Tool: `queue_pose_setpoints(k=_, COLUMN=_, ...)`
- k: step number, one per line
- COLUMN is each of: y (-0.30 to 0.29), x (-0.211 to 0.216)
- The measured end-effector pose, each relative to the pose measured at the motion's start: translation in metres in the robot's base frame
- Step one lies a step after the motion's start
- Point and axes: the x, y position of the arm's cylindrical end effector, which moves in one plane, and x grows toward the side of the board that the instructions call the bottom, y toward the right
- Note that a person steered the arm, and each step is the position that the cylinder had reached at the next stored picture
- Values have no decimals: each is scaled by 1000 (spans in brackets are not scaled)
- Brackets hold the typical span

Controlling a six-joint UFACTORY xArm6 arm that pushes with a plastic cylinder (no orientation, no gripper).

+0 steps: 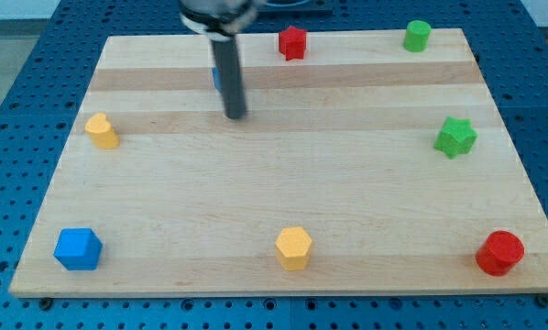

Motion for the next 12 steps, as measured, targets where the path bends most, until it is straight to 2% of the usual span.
queue_pose_setpoints(k=1, y=79, x=58)
queue_pose_setpoints(k=2, y=133, x=118)
queue_pose_setpoints(k=4, y=155, x=224)
queue_pose_setpoints(k=5, y=164, x=227)
queue_pose_setpoints(k=6, y=227, x=227)
queue_pose_setpoints(k=8, y=207, x=225)
queue_pose_setpoints(k=9, y=196, x=178)
queue_pose_setpoints(k=10, y=233, x=116)
queue_pose_setpoints(k=11, y=332, x=129)
queue_pose_setpoints(k=12, y=348, x=218)
